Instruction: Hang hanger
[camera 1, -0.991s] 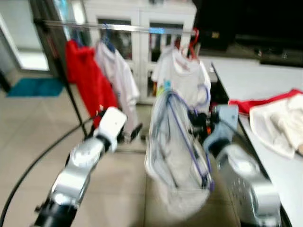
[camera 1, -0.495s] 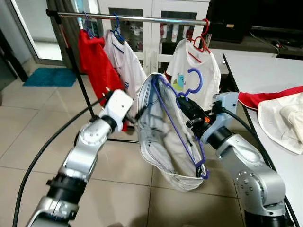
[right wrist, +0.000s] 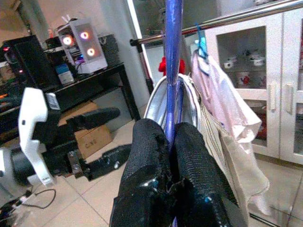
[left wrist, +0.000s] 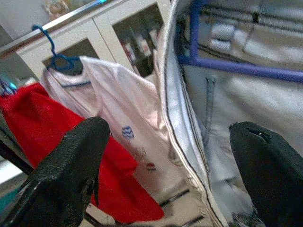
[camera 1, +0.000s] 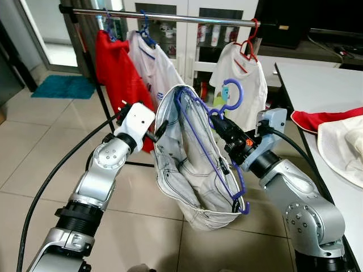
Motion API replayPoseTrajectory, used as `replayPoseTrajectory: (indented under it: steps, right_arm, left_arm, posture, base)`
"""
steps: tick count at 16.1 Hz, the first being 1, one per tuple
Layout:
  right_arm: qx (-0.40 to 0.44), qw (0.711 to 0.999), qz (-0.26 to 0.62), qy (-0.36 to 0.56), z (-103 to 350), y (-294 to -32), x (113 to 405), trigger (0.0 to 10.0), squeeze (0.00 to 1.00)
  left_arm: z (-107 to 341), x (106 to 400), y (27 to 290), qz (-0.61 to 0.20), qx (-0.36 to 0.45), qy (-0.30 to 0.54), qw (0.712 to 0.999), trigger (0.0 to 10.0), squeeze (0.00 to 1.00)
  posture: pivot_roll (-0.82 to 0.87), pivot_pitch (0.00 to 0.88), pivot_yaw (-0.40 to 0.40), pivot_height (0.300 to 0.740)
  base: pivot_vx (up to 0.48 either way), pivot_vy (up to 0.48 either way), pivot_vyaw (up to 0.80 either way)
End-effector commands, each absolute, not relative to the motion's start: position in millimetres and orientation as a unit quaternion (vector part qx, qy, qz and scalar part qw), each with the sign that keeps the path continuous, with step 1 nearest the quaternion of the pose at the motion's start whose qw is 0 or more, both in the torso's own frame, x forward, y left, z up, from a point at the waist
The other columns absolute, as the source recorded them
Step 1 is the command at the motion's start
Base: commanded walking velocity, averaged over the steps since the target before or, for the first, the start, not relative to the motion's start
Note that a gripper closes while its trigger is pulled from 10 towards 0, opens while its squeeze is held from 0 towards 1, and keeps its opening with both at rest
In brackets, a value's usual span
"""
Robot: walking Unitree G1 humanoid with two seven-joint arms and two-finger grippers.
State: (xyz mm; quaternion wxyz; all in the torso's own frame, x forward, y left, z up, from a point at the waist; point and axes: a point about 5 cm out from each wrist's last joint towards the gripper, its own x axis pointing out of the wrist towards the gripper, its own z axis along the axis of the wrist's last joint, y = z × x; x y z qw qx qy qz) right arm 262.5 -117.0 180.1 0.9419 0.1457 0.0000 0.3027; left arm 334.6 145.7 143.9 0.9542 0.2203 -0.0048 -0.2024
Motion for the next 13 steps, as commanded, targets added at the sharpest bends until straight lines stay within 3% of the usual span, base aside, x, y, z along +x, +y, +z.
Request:
replayPoseTrajectory:
  steps: [1, 5, 6, 7, 8, 9, 13]
  right_arm:
    - [0.148, 0.928, 0.337, -0.056, 205.2, -110.4, 255.7, 0.0, 0.00]
    - [0.174, 0.915, 0.355, -0.086, 213.6, -107.7, 253.0, 0.0, 0.00]
    - [0.186, 0.910, 0.359, -0.095, 216.6, -108.6, 252.7, 0.0, 0.00]
    - [0.191, 0.906, 0.365, -0.096, 217.7, -108.1, 251.5, 0.0, 0.00]
    - [0.194, 0.904, 0.369, -0.095, 218.0, -107.1, 250.1, 0.0, 0.00]
    - [0.193, 0.902, 0.375, -0.092, 217.8, -105.9, 249.1, 0.0, 0.00]
    - [0.175, 0.904, 0.381, -0.085, 215.0, -103.9, 247.7, 0.0, 0.00]
  left_arm:
    - [148.0, 338.5, 144.2, -0.212, 0.221, -0.012, 0.952, 10.0, 1.00]
    - [148.4, 350.6, 154.2, -0.181, 0.227, -0.004, 0.957, 10.0, 1.00]
    - [147.8, 352.4, 153.1, -0.191, 0.215, -0.003, 0.958, 8.2, 1.00]
    - [146.7, 353.4, 150.4, -0.210, 0.194, -0.001, 0.958, 0.0, 0.97]
    - [145.9, 354.7, 147.3, -0.228, 0.188, 0.002, 0.955, 0.0, 0.18]
    - [146.0, 357.0, 146.6, -0.231, 0.194, 0.005, 0.953, 0.0, 0.00]
    - [151.0, 362.8, 148.1, -0.222, 0.197, -0.004, 0.955, 0.0, 0.00]
  posture:
    - [-0.12, 0.000, 0.001, 0.740]
    - [-0.12, 0.000, 0.000, 0.740]
    - [-0.12, 0.000, 0.003, 0.740]
    - [-0.12, 0.000, 0.007, 0.740]
    - [-0.12, 0.000, 0.007, 0.740]
    - [-0.13, 0.000, 0.012, 0.740]
    - [-0.13, 0.000, 0.018, 0.740]
  base:
    - [0.000, 0.000, 0.00]
    - [0.000, 0.000, 0.00]
    - [0.000, 0.000, 0.00]
    - [0.000, 0.000, 0.00]
    - [0.000, 0.000, 0.00]
    - [0.000, 0.000, 0.00]
    - [0.000, 0.000, 0.00]
